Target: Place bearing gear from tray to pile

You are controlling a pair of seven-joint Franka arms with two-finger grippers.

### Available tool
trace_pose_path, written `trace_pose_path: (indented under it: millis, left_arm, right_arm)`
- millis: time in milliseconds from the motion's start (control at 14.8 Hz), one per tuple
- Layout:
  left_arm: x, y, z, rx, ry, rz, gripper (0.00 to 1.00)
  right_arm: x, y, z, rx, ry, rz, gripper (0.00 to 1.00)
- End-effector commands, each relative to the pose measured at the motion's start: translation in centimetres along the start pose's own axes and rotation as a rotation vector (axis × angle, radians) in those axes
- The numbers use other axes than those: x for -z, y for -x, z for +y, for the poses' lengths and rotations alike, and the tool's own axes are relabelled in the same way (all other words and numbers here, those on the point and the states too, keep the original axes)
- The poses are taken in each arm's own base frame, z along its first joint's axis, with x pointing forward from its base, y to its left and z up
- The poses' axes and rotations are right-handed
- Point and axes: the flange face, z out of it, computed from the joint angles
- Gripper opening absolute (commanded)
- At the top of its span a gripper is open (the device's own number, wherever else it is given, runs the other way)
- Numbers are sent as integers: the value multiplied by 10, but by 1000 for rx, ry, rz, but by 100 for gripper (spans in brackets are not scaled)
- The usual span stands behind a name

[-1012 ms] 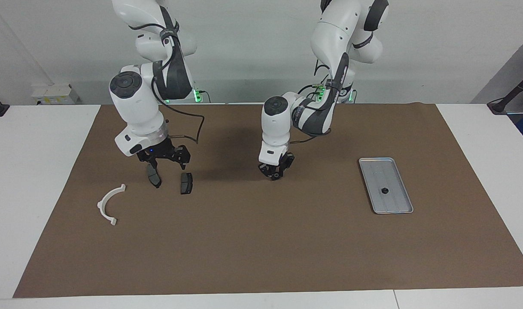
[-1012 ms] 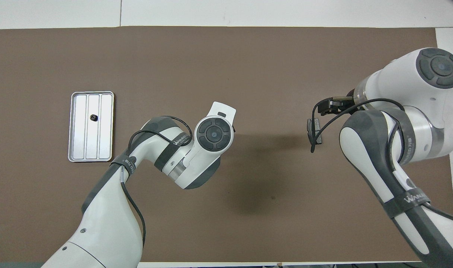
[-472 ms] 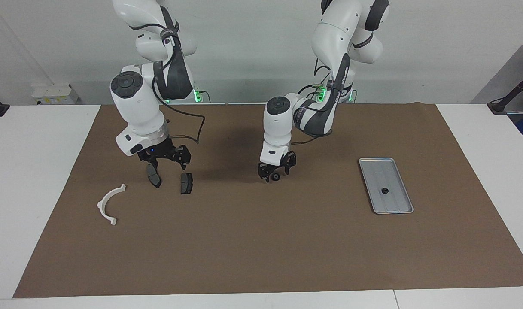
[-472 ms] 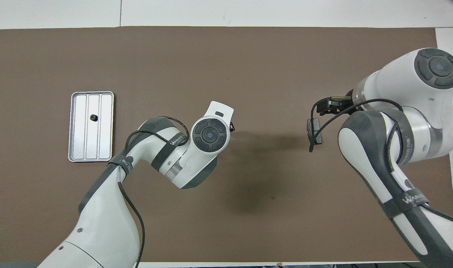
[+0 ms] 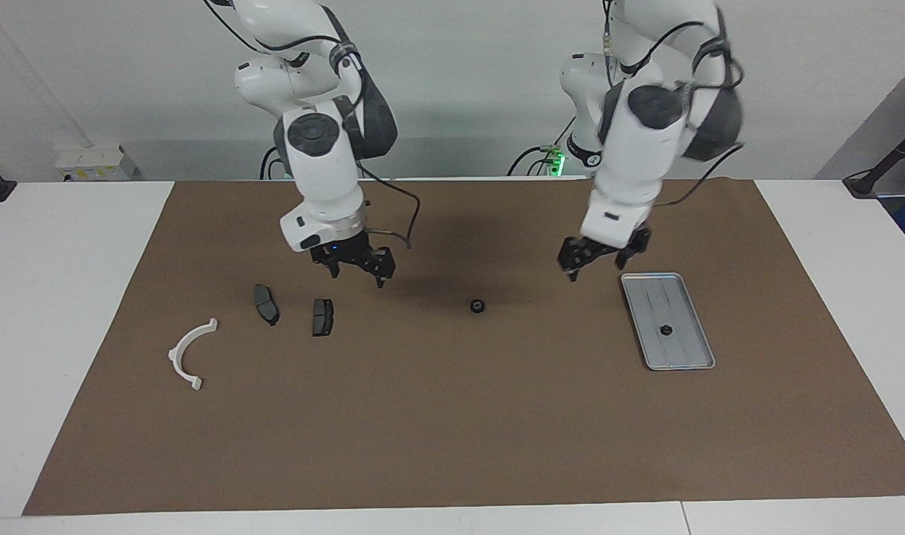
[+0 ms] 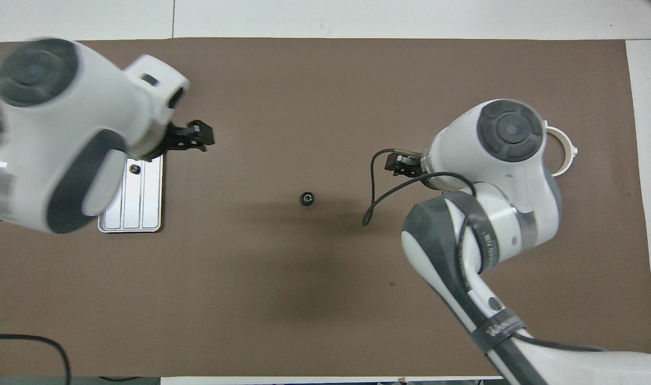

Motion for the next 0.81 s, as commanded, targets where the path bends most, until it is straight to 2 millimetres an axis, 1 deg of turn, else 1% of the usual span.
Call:
trace_pose_path:
  millis: [0, 67, 135, 202, 270, 337, 472, 540, 607, 742]
  left_arm:
    - [11, -33, -91, -104, 61, -27, 99]
    - [0, -40, -109, -136, 68, 5, 99]
    - [-19, -45, -127, -131, 67, 13, 99]
    - [-41, -53, -138, -130, 67, 18, 99]
    - [-62, -59, -139, -129, 68, 29, 98]
    - [-83, -58, -141, -123, 67, 48, 97]
    - [-119, -57, -141, -120, 67, 65, 95]
    - [-136, -56, -140, -121, 67, 63, 95]
    - [-150, -55, -141, -119, 65, 62, 95]
    - [-167, -49, -144, -125, 60, 39, 95]
  right_arm:
    - [-28, 37, -51, -59, -14, 4, 99]
    - [-39, 51, -69, -67, -20, 6, 98]
    - [-40, 61, -81, -72, -27, 9, 97]
    - [-42, 70, -93, -76, -29, 9, 97]
    - [-48, 83, -109, -84, -23, 7, 96]
    - [-56, 96, -125, -91, -8, 16, 96]
    - [-88, 115, -158, -91, 46, 73, 96]
    - [-105, 118, -166, -100, 61, 94, 95]
    - [-116, 117, -171, -96, 62, 107, 95]
    - [-128, 110, -173, -102, 44, 112, 95]
